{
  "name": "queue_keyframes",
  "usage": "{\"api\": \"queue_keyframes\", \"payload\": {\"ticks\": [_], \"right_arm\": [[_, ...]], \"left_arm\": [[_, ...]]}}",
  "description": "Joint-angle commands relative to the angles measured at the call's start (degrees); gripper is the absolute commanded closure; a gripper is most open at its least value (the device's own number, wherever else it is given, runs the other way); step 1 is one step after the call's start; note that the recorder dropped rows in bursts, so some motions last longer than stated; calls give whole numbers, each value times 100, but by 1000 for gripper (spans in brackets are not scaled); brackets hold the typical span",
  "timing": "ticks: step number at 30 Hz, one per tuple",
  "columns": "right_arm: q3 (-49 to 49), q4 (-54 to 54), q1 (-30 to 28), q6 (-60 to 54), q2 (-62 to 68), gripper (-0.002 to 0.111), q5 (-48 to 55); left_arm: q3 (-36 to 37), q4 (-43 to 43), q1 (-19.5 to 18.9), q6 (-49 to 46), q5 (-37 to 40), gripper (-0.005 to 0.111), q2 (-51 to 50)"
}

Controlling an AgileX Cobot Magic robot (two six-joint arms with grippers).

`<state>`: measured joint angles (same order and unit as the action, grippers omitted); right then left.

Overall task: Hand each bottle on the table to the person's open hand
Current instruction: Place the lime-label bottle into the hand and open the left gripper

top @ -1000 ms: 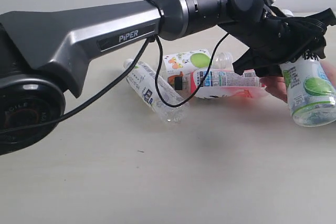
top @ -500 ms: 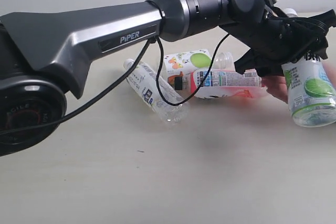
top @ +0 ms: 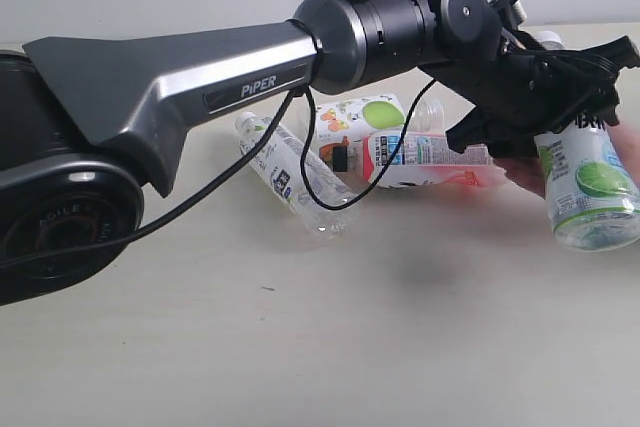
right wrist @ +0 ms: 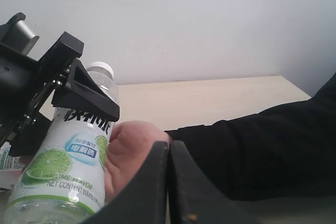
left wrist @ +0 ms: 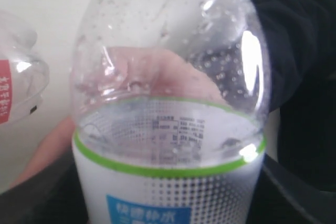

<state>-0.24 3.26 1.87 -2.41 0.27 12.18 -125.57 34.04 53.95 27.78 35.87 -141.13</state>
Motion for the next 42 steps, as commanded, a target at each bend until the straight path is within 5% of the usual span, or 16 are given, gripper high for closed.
{"api": "queue_keyframes", "payload": {"ticks": [1, 7, 17, 42], "right_arm": [[24, -29, -45, -49, -27, 108, -65], [24, -29, -45, -49, -27, 108, -65], [24, -29, -45, -49, -27, 108, -65], [24, -29, -45, -49, -27, 108, -65]], "left_arm": [[-36, 129, -17, -88, -83, 87, -26], [-36, 129, -17, -199, -47, 52, -26], [-36, 119, -17, -252, -47, 26, -26], [-36, -111, -151, -490, 644, 25, 530]]}}
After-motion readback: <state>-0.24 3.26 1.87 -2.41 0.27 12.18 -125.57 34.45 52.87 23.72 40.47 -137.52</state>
